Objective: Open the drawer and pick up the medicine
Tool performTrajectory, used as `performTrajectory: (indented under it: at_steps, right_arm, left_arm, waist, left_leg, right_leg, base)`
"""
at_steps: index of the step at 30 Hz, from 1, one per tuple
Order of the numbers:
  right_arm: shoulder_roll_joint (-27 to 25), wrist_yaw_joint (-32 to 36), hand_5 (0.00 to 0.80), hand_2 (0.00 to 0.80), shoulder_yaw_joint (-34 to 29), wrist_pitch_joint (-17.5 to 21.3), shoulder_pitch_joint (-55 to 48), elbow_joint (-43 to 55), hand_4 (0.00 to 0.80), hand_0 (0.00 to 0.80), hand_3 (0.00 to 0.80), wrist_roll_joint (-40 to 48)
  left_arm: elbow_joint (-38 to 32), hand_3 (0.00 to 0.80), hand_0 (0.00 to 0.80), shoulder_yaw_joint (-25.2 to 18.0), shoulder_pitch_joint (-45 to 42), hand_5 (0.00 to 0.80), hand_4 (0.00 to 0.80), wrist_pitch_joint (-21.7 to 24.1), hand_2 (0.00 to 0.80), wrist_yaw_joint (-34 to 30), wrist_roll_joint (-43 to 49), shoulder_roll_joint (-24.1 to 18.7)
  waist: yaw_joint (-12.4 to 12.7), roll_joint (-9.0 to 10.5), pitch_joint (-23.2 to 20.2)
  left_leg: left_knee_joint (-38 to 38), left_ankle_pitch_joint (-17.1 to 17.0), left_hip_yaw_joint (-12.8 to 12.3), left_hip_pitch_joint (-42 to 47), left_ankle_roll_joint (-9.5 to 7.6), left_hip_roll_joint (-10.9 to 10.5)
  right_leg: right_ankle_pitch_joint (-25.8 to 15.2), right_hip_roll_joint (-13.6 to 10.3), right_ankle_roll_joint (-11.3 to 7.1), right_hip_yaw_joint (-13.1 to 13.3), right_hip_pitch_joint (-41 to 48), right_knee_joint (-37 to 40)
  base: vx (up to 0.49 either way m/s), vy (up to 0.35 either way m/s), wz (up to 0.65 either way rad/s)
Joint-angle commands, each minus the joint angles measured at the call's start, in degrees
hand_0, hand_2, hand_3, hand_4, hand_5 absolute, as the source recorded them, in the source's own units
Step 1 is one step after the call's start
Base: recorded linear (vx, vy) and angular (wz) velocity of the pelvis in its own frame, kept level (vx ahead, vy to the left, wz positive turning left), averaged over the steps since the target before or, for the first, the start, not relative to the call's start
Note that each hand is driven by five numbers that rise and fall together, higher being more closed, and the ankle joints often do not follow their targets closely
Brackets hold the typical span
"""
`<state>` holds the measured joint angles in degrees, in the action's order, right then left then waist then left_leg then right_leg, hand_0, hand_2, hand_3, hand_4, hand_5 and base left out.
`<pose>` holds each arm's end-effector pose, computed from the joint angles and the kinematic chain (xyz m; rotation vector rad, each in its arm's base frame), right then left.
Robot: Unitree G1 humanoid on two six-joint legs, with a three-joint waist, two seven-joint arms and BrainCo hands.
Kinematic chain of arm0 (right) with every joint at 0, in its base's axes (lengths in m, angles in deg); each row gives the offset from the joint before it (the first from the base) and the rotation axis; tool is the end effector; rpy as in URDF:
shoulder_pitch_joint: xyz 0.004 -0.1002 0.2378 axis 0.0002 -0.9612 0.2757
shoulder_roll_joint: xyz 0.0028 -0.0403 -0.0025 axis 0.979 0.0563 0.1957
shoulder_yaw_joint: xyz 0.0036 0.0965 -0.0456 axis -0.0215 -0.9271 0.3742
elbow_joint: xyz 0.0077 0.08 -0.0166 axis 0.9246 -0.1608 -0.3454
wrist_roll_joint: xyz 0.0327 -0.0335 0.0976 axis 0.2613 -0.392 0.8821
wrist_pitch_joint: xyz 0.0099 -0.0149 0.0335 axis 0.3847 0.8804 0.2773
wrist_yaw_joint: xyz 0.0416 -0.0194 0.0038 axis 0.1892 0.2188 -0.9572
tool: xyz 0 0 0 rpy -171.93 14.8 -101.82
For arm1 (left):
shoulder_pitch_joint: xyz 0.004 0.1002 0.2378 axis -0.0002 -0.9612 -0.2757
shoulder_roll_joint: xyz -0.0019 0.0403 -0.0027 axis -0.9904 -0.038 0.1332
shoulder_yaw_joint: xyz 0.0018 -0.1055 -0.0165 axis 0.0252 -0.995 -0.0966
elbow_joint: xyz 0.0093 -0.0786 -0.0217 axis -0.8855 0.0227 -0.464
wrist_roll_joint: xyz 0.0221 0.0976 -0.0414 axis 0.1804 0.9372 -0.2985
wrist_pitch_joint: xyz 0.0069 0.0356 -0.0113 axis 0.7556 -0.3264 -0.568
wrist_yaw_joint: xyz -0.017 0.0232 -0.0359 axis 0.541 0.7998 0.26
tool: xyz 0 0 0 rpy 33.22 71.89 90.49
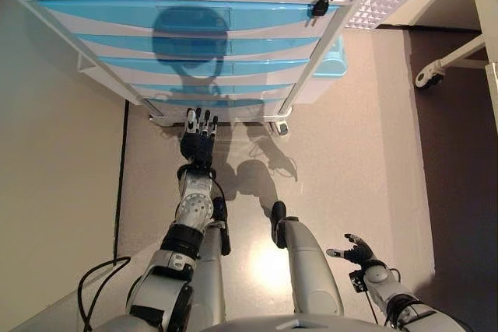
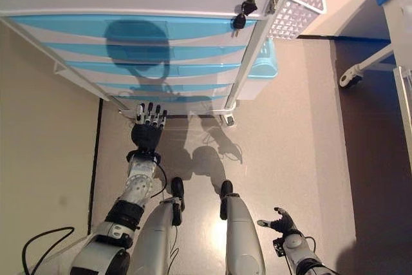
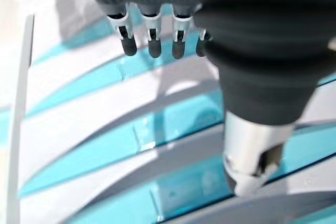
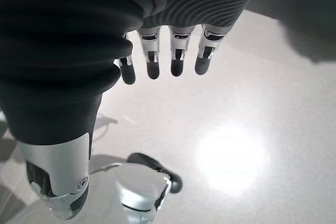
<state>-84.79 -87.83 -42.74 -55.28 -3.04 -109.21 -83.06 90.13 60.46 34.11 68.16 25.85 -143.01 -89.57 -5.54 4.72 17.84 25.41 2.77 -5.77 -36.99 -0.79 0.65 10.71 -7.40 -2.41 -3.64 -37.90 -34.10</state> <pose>0.1482 -0.2295 -0.0996 -0.4761 0.8688 -0.0848 0.2949 0.1373 0.0655 -1.2021 -0.1444 0.0491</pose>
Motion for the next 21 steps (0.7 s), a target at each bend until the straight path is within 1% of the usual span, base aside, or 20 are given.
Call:
performTrajectory:
  at_steps: [1,6,11,14,21]
  right_arm:
    - [-3.7,-0.3,0.000,0.000,1.7,0.8,-4.0,-0.4,0.000,0.000,0.000,1.5]
    - [-4.0,0.4,0.000,0.000,2.2,1.2,-4.0,-0.5,0.000,0.000,0.000,1.8]
    - [-3.9,0.8,0.000,0.000,3.0,1.4,-3.9,-0.6,0.000,0.000,0.000,1.7]
    - [-3.8,1.1,0.000,0.000,3.5,1.4,-3.7,-0.5,0.000,0.000,0.000,1.4]
    - [-3.9,2.1,0.000,0.000,4.3,1.7,-3.4,-1.5,0.000,0.000,0.000,0.3]
  left_arm:
    - [-3.0,0.000,0.000,1.0,0.7,0.000,0.000,2.4,0.000,-2.2,-1.2,0.5]
    - [-1.8,0.000,0.000,1.5,3.9,0.000,0.000,2.4,0.000,-2.7,-0.9,-1.2]
    - [-1.6,0.000,0.000,1.5,6.1,0.000,0.000,2.8,0.000,-2.8,-1.5,-1.4]
    - [-1.7,0.000,0.000,2.0,7.0,0.000,0.000,3.1,0.000,-3.0,-1.7,-1.4]
    - [-3.7,0.000,0.000,3.6,9.4,0.000,0.000,2.8,0.000,-4.9,-0.5,-3.6]
  waist:
    - [-0.1,-1.20,-4.8]
    - [-0.8,-0.91,-5.1]
    - [-1.2,-0.76,-5.4]
    - [-1.4,-0.70,-5.4]
    - [-1.7,-0.63,-5.8]
  left_leg:
    - [4.6,7.3,-1.0,-1.0,-1.50,-1.3]
    - [6.1,8.1,-1.6,-2.4,-1.70,-0.8]
    - [6.5,8.5,-2.0,-3.3,-1.79,-0.6]
    - [6.6,8.6,-2.2,-3.6,-1.94,-0.6]
    - [6.1,8.8,-3.0,-3.9,-2.30,-0.6]
  right_leg:
    - [-4.9,0.3,-0.79,-1.1,-2.4,2.3]
    - [-4.7,0.8,-0.76,-0.6,-4.2,1.2]
    - [-4.8,1.0,-0.88,-0.5,-5.2,1.1]
    - [-4.9,1.1,-1.02,-0.2,-5.7,0.9]
    - [-5.9,1.5,-1.34,0.4,-6.4,2.0]
  base:
    - [0.032,0.015,-0.08]
    - [0.010,0.009,-0.05]
    - [0.010,0.026,-0.06]
    - [0.004,0.011,-0.01]
    - [0.001,0.031,-0.08]
